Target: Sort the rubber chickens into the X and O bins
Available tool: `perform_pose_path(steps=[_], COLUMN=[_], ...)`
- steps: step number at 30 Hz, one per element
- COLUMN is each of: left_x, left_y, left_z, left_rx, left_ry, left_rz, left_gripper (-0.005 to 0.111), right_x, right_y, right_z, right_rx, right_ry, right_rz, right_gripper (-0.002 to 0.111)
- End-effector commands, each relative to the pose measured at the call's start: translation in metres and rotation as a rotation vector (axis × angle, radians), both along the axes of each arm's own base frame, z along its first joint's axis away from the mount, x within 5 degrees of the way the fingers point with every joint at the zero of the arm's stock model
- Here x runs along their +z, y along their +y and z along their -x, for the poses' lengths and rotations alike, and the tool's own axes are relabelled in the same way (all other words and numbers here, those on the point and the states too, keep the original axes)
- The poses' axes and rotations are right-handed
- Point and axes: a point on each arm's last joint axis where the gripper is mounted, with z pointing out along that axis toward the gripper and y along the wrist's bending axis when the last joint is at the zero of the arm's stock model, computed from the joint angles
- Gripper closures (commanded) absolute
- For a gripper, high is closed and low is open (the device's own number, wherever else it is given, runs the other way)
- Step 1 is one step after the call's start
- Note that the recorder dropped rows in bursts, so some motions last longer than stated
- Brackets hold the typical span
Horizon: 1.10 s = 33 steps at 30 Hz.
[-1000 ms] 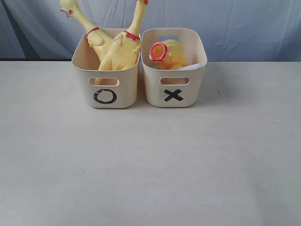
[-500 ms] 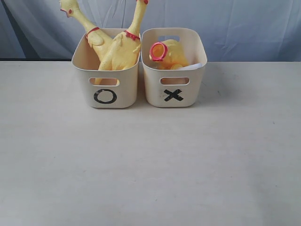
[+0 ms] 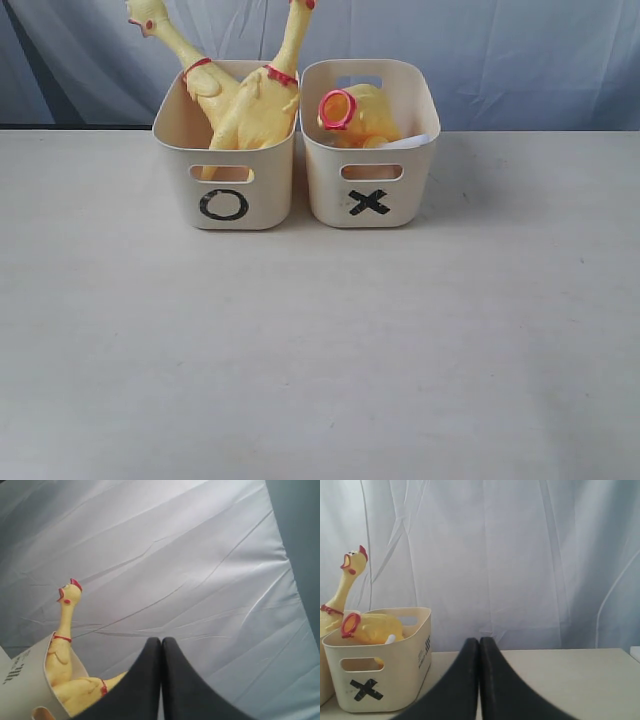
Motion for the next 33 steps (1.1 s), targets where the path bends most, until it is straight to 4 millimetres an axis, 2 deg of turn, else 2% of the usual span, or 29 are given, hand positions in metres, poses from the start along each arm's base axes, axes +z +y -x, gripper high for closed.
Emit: perform_pose_path(steps=[1,3,6,11,25,33], left_x=[-0.002,-0.002,-0.004,-0.026,-0.047,-0.068], left_y=[-0.001,-0.001,0.002,0.007,0.009,0.011], left_z=[0.0,0.0,-0.001,-0.006,-0.009,-0.008], left_rx=[0.017,0.009,-0.03,-0.073,-0.014,0.068], left_ry=[0.006,0.003,-0.004,0.041,0.212,0.437], left_rz=[-0.088,-0.05,0.153,0.509,0.541,0.563], left_gripper=[0.107,0.107,0.107,0.107,0.107,0.107], right_x=[-0.002,-0.002,-0.002,-0.002,-0.002,-0.002], right_y=[0.0,0.0,0.0,0.0,0.0,0.0], right_z=[0.0,0.0,0.0,0.0,0.0,0.0], right_rx=[-0.005,-0.005,-0.005,-0.005,-0.005,-0.005], right_ry=[0.001,0.001,0.001,0.001,0.003,0.003], right_rz=[-0.004,-0.004,-0.004,-0.004,-0.004,-0.004], right_gripper=[0.108,0.108,0.108,0.108,0.108,0.108])
